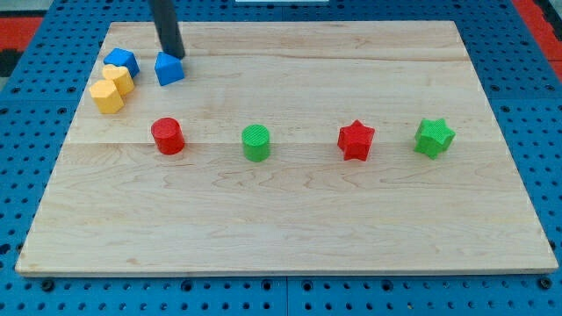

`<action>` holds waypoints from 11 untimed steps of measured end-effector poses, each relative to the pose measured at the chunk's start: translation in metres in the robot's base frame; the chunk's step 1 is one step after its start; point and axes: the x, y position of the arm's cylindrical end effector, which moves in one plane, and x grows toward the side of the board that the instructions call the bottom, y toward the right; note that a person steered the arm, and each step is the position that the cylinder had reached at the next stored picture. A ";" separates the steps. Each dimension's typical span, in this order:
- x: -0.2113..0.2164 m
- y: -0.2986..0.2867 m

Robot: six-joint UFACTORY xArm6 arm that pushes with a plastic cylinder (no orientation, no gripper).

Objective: Point your arm above blue triangle

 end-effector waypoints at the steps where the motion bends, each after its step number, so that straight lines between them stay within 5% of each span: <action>1: 0.003 0.002; 6: -0.050 0.007; 11: -0.056 -0.008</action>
